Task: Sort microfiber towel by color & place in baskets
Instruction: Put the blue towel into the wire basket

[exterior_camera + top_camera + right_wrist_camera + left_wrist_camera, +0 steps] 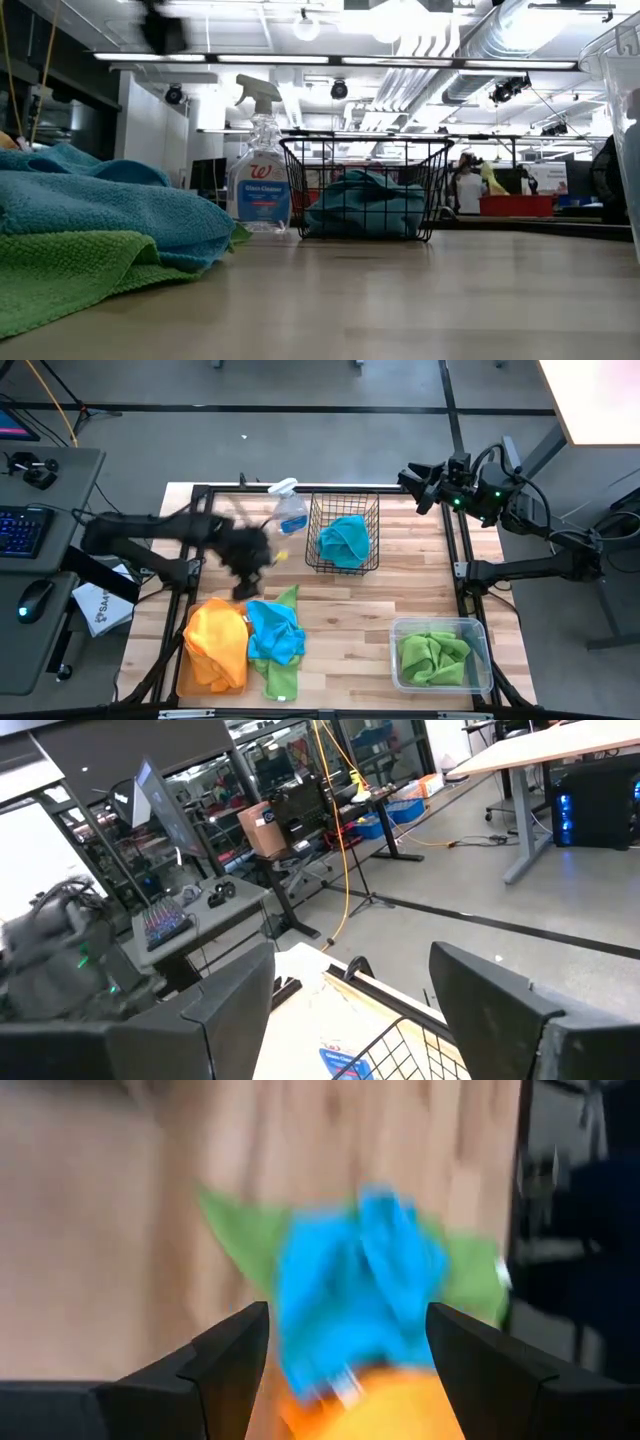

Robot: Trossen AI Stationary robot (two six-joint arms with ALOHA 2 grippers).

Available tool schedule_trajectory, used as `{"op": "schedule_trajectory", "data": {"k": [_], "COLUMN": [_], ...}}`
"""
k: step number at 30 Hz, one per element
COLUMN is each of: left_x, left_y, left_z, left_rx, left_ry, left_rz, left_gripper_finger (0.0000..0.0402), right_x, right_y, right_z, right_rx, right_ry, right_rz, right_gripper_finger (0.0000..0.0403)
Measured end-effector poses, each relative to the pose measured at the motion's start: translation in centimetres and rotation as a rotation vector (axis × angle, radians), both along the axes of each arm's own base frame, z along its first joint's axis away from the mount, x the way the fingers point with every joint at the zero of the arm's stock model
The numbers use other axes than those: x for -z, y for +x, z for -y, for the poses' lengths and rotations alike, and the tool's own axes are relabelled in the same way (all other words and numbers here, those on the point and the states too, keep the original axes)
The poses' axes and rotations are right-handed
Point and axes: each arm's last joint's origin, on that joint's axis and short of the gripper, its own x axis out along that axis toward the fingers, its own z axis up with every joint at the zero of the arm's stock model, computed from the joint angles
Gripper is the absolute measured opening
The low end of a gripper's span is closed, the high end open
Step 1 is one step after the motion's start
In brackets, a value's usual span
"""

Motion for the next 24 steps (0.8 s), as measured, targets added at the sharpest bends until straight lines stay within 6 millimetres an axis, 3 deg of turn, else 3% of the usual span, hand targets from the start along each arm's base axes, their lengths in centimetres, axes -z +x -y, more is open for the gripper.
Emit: {"op": "schedule_trajectory", "data": {"k": [5, 10, 17, 24], "left_x": [2.3, 3.5, 4.5, 5.3], "left_y": [-5.5, -7.8, -7.6, -3.8], "left_z": [5.1, 8.7, 10.1, 8.5], "left_rx": [-0.037, 0.034, 0.091, 0.169], "left_ry": [-0.046, 0.079, 0.168, 0.274], "left_rz": [-0.116, -0.135, -0.166, -0.032], "left_gripper_finger": [0.0257, 0.0257, 0.0257, 0.0257], "right_x": [0.1, 0.2, 0.2, 0.6], "right_y": [0.0, 0.1, 0.0, 0.8], "right_z": [0.0, 0.0, 0.1, 0.3], "right_rx": [0.0, -0.001, 0.018, 0.02], "right_ry": [0.0, -0.017, -0.015, -0.006], "right_rz": [-0.013, -0.032, -0.031, -0.061], "right_gripper_finger": [0.0263, 0.0263, 0.0263, 0.0263]}}
